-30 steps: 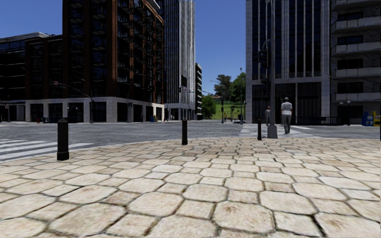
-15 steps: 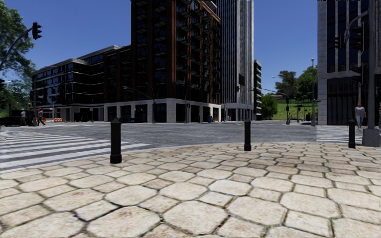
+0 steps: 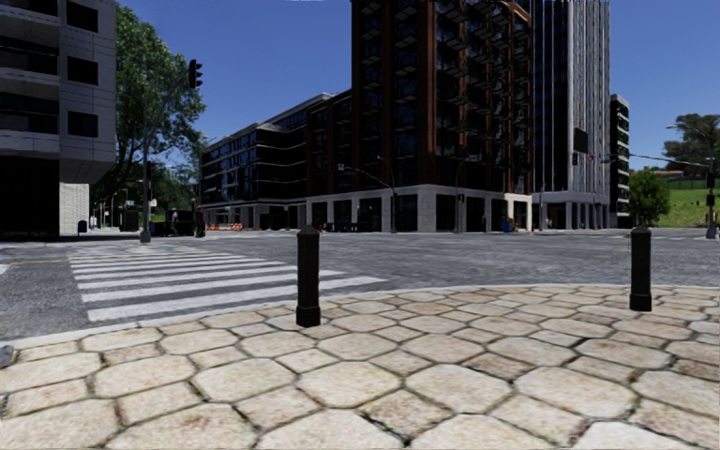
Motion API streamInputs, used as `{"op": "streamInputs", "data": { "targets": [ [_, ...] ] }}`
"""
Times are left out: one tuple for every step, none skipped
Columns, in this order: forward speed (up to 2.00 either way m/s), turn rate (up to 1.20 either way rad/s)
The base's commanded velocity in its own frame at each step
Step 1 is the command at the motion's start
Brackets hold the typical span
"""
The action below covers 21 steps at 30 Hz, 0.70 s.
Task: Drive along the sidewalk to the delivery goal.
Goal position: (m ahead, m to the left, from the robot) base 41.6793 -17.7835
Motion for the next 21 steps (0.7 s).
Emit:
{"op": "streamInputs", "data": {
  "targets": [
    [1.64,0.66],
    [1.64,0.66],
    [1.64,0.66],
    [1.64,0.66],
    [1.64,0.66],
    [1.64,0.66],
    [1.64,0.66],
    [1.64,0.66],
    [1.64,0.66],
    [1.64,0.66],
    [1.64,0.66],
    [1.64,0.66],
    [1.64,0.66],
    [1.64,0.66],
    [1.64,0.66],
    [1.64,0.66],
    [1.64,0.66],
    [1.64,0.66],
    [1.64,0.66],
    [1.64,0.66],
    [1.64,0.66]
  ]
}}
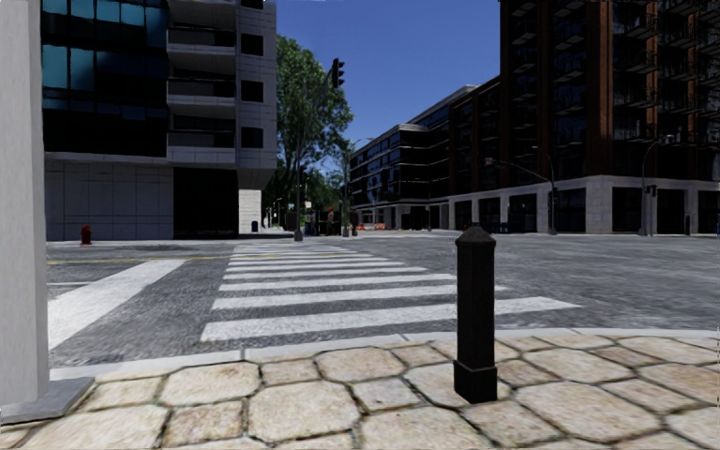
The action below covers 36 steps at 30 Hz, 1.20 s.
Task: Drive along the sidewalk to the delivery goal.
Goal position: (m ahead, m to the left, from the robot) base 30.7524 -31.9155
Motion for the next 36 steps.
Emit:
{"op": "streamInputs", "data": {
  "targets": [
    [1.64,0.66],
    [1.64,0.66],
    [1.64,0.66],
    [1.64,0.66],
    [1.64,0.66],
    [1.64,0.66],
    [1.64,0.65],
    [1.64,0.65],
    [1.64,0.65],
    [1.64,0.65],
    [1.64,0.65],
    [1.64,0.6],
    [1.65,0.15],
    [1.65,0.0],
    [1.65,0.0],
    [1.65,0.0],
    [1.65,0.0],
    [1.65,0.0],
    [1.65,0.0],
    [1.65,0.0],
    [1.65,0.0],
    [1.65,0.0],
    [1.65,0.0],
    [1.65,0.0],
    [1.65,0.0],
    [1.65,0.0],
    [1.65,0.0],
    [1.65,0.0],
    [1.65,0.0],
    [1.65,0.0],
    [1.65,0.0],
    [1.65,0.0],
    [1.65,0.0],
    [1.65,0.0],
    [1.65,0.0],
    [1.65,0.0]
  ]
}}
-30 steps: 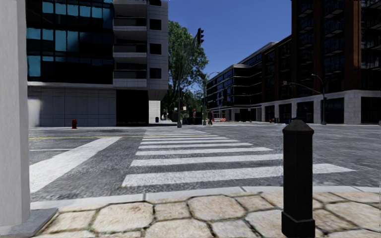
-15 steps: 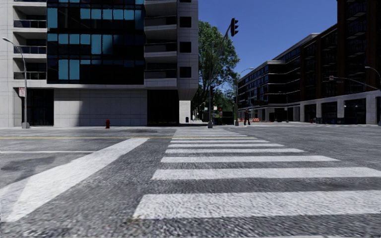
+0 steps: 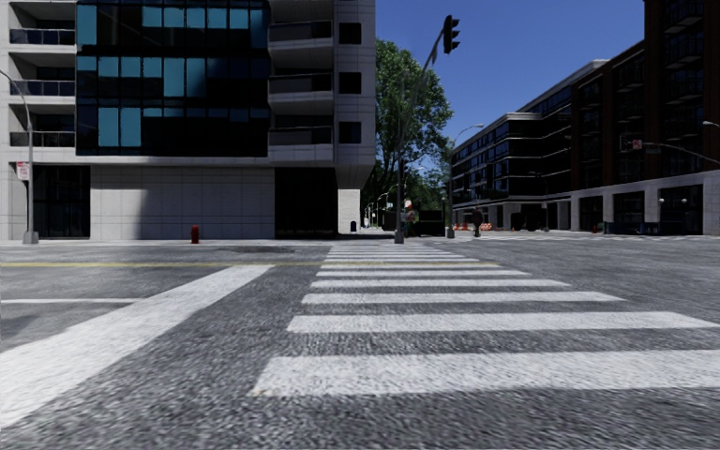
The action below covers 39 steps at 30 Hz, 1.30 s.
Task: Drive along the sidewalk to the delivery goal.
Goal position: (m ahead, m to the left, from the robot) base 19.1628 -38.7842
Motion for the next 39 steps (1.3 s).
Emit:
{"op": "streamInputs", "data": {
  "targets": [
    [1.65,0.0],
    [1.65,0.0],
    [1.65,0.0],
    [1.65,0.0],
    [1.65,0.0],
    [1.64,0.0],
    [1.58,0.0],
    [1.58,0.0],
    [1.55,0.0],
    [1.54,0.0],
    [1.54,0.0],
    [1.54,0.0],
    [1.54,0.0],
    [1.54,0.0],
    [1.54,0.0],
    [1.54,0.0],
    [1.54,0.0],
    [1.54,0.0],
    [1.54,0.0],
    [1.54,0.0],
    [1.54,0.0],
    [1.54,0.0],
    [1.54,0.0],
    [1.54,0.0],
    [1.54,0.0],
    [1.54,0.0],
    [1.54,0.0],
    [1.54,0.0],
    [1.54,0.0],
    [1.54,0.0],
    [1.54,0.0],
    [1.54,0.0],
    [1.54,0.0],
    [1.54,0.0],
    [1.54,0.0],
    [1.54,0.0],
    [1.54,0.0],
    [1.54,0.0],
    [1.59,0.0]
  ]
}}
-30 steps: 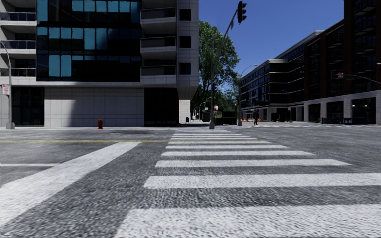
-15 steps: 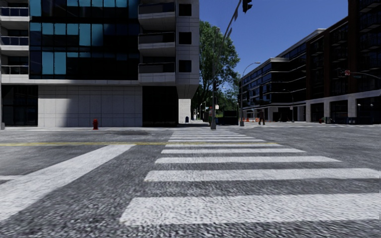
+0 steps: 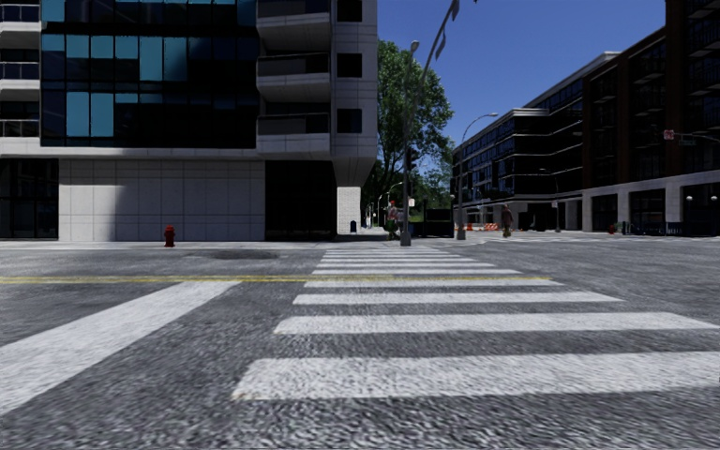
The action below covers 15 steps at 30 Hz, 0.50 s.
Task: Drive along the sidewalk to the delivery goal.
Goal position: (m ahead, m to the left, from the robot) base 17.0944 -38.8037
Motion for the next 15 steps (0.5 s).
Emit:
{"op": "streamInputs", "data": {
  "targets": [
    [2.0,0.0],
    [2.0,0.0],
    [2.0,0.0],
    [2.0,0.0],
    [2.0,0.0],
    [2.0,0.0],
    [2.0,0.0],
    [2.0,0.0],
    [2.0,0.0],
    [2.0,0.0],
    [2.0,0.0],
    [2.0,0.0],
    [2.0,0.0],
    [2.0,0.0],
    [2.0,0.0]
  ]
}}
